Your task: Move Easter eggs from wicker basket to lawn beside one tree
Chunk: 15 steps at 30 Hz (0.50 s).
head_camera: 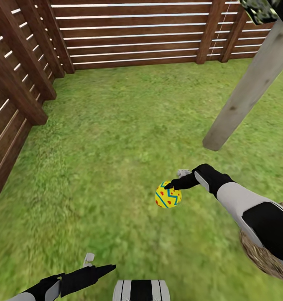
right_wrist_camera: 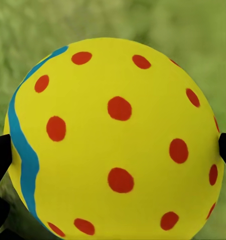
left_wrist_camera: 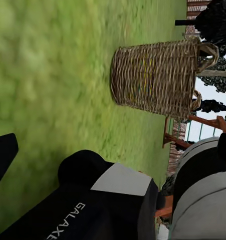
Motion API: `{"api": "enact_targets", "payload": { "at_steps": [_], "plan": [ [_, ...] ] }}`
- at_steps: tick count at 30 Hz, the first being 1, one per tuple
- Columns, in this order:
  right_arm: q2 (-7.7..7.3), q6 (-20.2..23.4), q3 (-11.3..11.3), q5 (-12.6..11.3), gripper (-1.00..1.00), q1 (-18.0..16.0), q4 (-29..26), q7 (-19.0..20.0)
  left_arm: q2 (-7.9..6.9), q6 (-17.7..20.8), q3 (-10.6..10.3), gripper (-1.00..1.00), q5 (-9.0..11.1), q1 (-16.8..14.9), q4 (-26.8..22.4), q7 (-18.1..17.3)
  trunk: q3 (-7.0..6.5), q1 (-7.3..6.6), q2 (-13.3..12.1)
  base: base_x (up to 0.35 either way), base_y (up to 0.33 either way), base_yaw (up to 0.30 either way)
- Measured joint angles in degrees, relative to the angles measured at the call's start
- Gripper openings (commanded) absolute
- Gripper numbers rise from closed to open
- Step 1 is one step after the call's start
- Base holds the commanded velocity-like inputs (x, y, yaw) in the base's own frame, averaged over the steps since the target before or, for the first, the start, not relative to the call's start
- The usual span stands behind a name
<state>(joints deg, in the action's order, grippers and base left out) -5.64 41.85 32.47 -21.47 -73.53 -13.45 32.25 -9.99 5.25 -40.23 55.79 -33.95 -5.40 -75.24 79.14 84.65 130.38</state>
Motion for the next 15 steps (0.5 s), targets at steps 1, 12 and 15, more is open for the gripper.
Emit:
{"api": "enact_targets", "payload": {
  "at_steps": [1,12,15],
  "plan": [
    [0.09,0.0,0.0,0.0,-1.0,0.0,0.0,0.0,0.0,0.0,0.0,1.0,0.0,0.0,0.0,0.0,0.18,0.22,0.4,0.0,0.0,0.0],
    [0.24,0.0,0.0,0.0,-1.0,0.0,0.0,0.0,0.0,0.0,0.0,1.0,0.0,0.0,0.0,0.0,2.15,2.64,4.8,0.0,0.0,0.0],
    [0.24,0.0,0.0,0.0,-1.0,0.0,0.0,0.0,0.0,0.0,0.0,1.0,0.0,0.0,0.0,0.0,2.69,3.3,6.0,0.0,0.0,0.0]
  ]
}}
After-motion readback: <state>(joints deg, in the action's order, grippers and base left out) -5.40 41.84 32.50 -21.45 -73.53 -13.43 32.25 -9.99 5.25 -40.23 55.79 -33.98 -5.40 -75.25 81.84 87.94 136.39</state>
